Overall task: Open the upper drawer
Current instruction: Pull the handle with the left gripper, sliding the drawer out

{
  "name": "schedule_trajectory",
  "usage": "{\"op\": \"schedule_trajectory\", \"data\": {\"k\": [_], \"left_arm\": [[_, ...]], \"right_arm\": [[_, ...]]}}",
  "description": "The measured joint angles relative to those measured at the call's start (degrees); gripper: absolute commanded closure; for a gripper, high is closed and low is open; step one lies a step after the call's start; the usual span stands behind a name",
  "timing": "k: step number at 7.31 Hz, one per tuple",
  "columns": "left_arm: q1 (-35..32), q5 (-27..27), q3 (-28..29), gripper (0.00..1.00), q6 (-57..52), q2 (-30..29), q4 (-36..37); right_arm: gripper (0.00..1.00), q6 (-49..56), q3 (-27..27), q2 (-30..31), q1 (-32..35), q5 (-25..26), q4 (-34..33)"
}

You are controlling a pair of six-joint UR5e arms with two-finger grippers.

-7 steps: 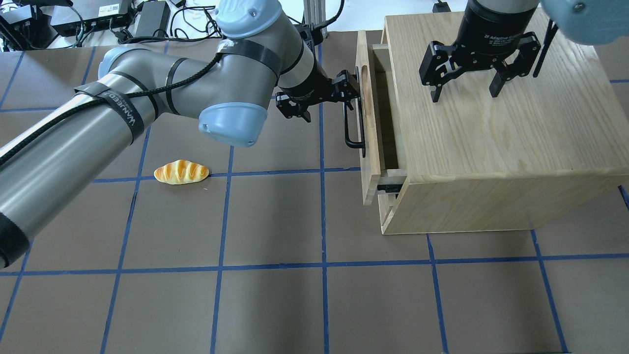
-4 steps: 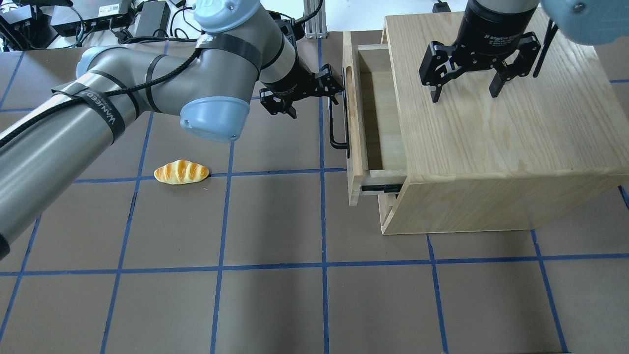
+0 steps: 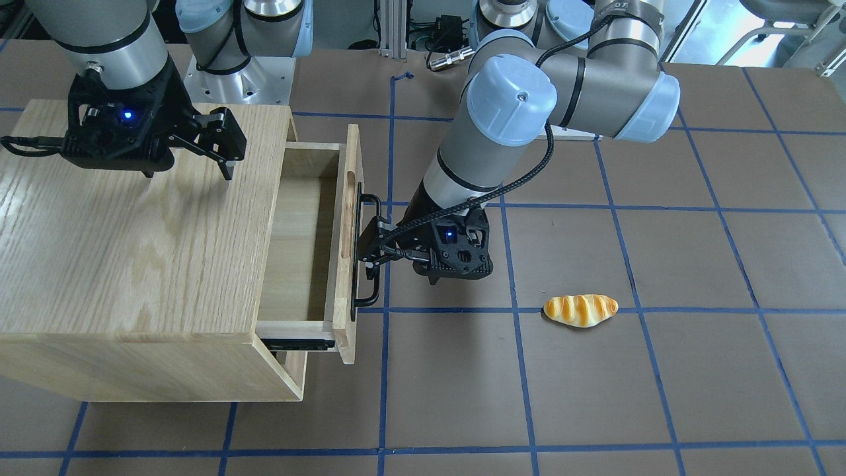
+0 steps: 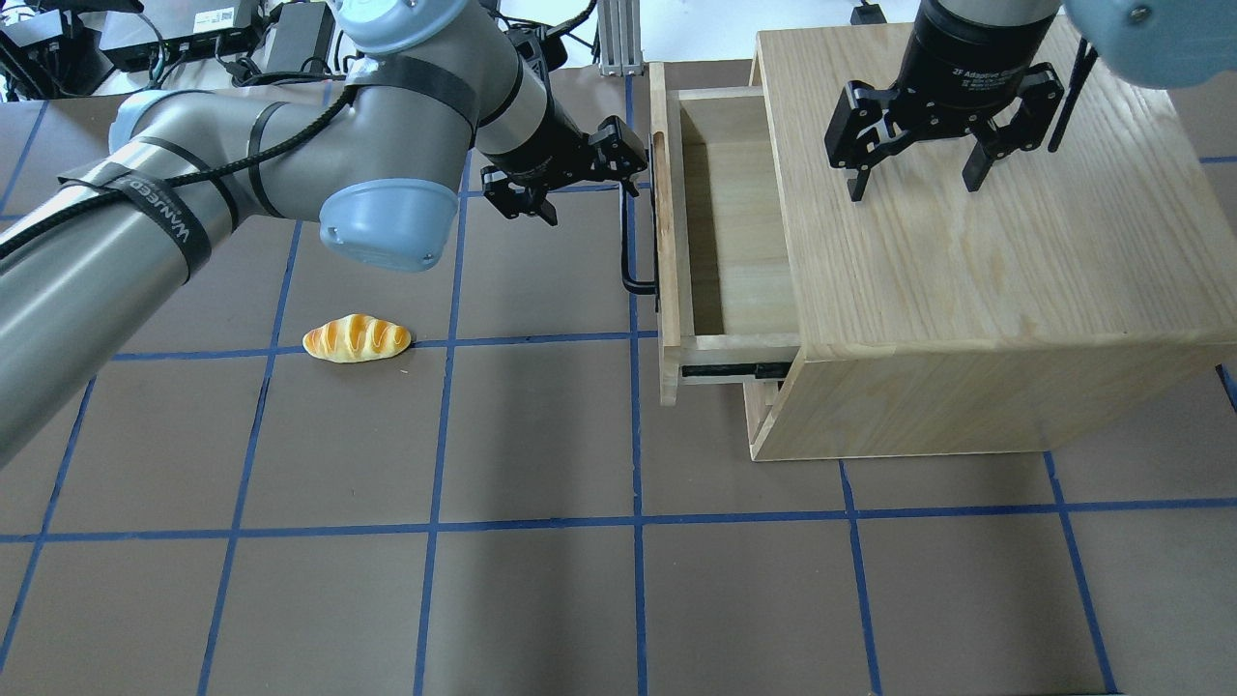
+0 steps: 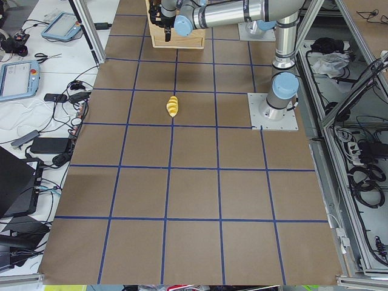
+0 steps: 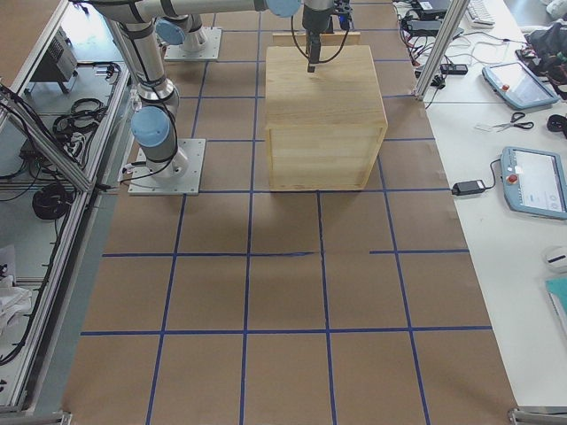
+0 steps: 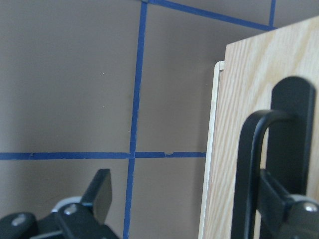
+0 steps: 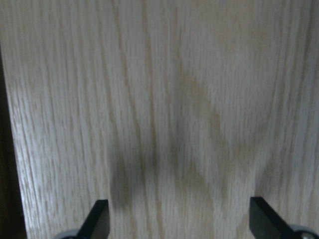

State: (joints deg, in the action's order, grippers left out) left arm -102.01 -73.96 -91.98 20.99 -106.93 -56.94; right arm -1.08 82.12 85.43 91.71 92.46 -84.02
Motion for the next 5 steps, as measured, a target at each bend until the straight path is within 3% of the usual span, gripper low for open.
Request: {"op": "schedule_trajectory", "data": {"k": [5], "left_arm": [[1.5, 0.0, -1.0, 0.00, -1.5, 1.0, 0.0]], "right_arm": [[0.00, 0.0, 0.0, 0.0, 0.0, 0.0, 0.0]]}}
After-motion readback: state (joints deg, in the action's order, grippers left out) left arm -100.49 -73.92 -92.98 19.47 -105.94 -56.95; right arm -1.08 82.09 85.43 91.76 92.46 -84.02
